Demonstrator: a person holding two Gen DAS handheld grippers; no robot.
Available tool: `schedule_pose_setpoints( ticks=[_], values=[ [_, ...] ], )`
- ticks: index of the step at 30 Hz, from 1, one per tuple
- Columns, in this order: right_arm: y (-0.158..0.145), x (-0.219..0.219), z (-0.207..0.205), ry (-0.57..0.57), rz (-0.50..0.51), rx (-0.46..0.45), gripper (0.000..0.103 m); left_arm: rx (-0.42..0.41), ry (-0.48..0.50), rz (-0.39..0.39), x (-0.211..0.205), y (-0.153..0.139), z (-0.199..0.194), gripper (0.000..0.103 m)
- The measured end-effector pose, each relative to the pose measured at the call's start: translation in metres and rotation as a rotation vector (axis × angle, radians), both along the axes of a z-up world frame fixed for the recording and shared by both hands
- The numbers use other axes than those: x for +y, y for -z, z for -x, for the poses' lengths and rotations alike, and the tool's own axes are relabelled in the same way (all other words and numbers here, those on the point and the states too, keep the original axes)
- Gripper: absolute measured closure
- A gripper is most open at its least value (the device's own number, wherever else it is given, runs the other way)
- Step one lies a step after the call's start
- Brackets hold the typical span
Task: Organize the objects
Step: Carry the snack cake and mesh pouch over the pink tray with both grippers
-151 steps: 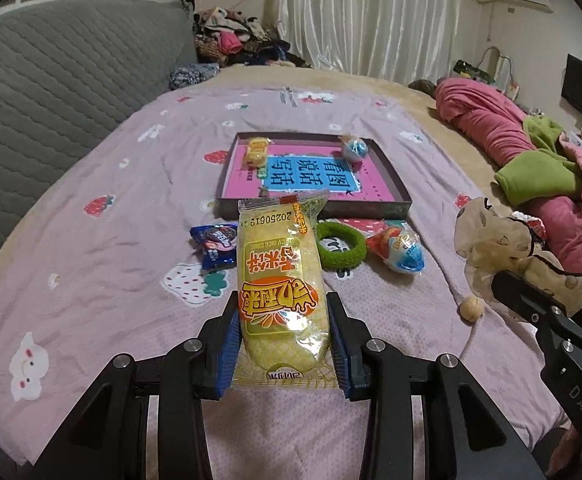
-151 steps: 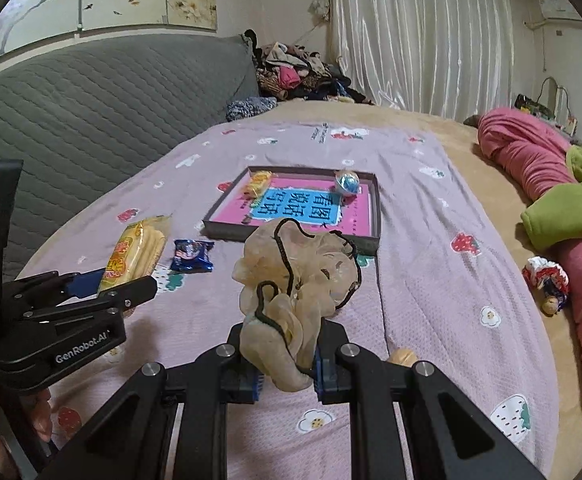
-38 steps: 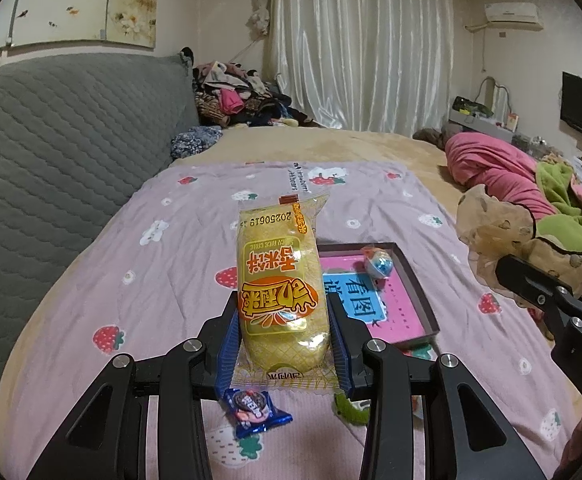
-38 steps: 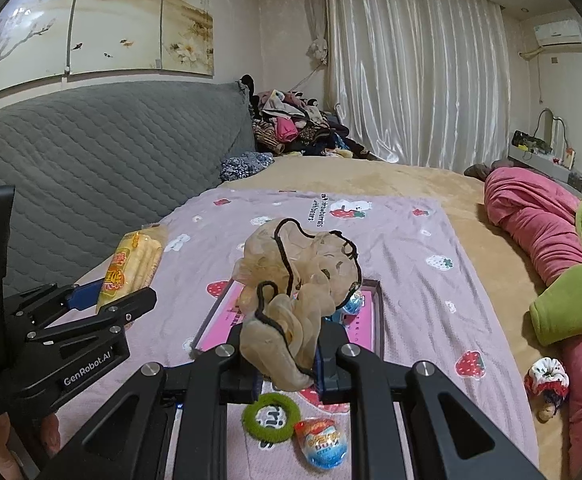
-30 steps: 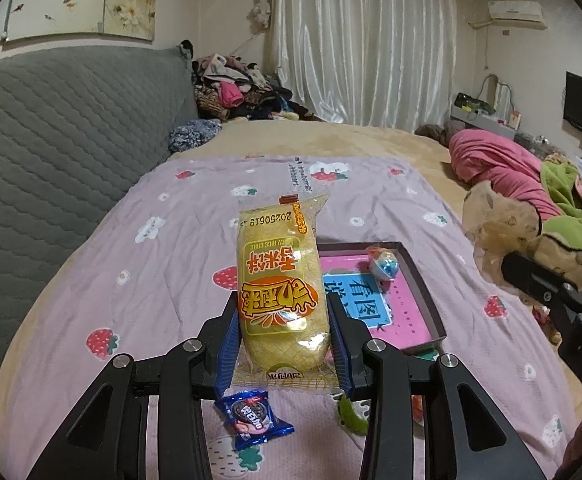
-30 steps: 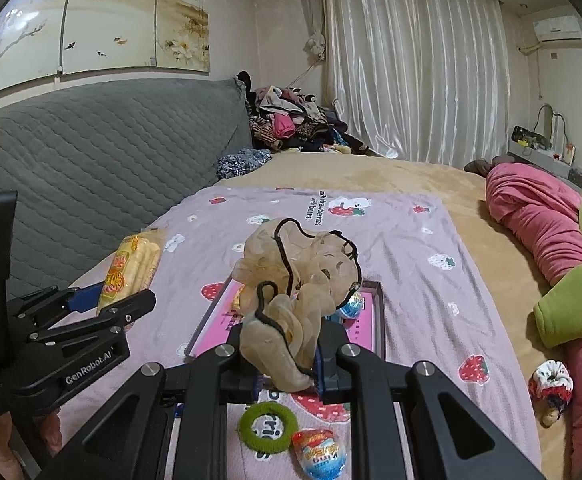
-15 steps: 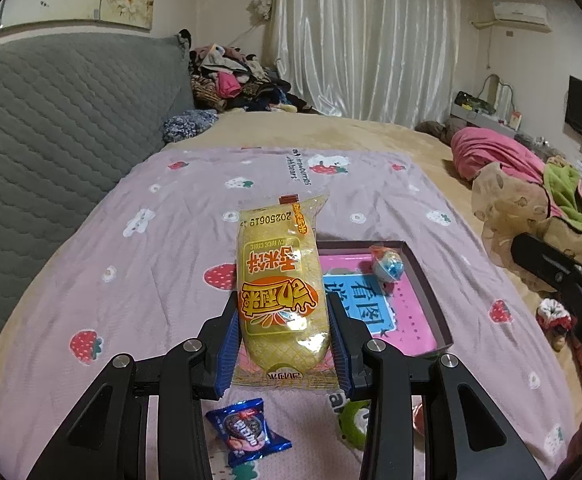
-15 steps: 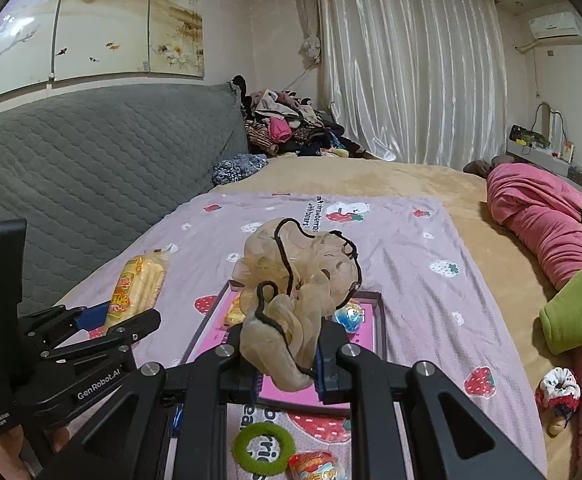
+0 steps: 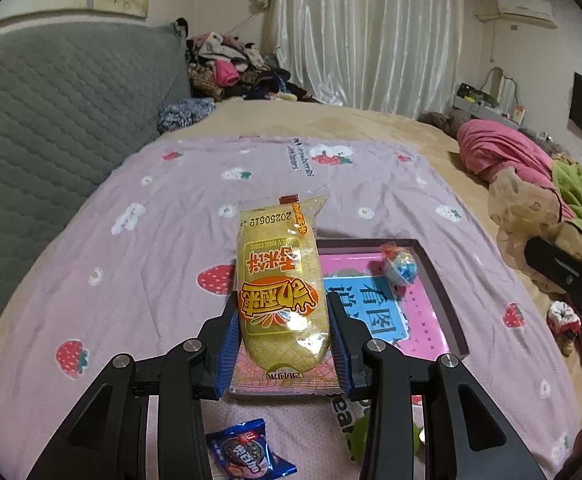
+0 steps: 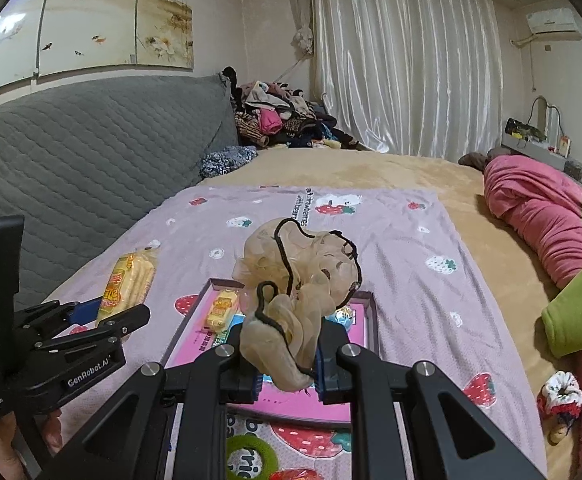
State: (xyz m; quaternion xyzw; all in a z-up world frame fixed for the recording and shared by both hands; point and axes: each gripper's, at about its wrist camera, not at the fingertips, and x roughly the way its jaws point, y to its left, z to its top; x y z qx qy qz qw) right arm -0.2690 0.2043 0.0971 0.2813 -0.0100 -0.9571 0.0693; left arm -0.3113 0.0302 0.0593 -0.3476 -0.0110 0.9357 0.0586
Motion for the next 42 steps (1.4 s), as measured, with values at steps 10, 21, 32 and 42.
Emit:
schedule_pose_setpoints(
  ticks=[10,21,32,42],
  values=[
    [0.030,0.000,0.027,0.006,0.014,-0.039,0.084,-0.027,-0.015,0.017,0.000,0.030,0.020,0.062],
    [0.060,0.008,0.041,0.012,0.022,-0.061,0.084,-0.061,-0.019,0.039,0.003,0.062,0.038,0.062],
    [0.095,0.037,0.056,0.039,0.090,-0.115,0.084,-0.096,-0.018,0.048,0.015,0.098,0.057,0.062],
    [0.132,0.045,0.073,0.084,0.023,-0.173,0.083,-0.122,-0.048,0.030,0.009,0.128,0.075,0.062]
  ],
)
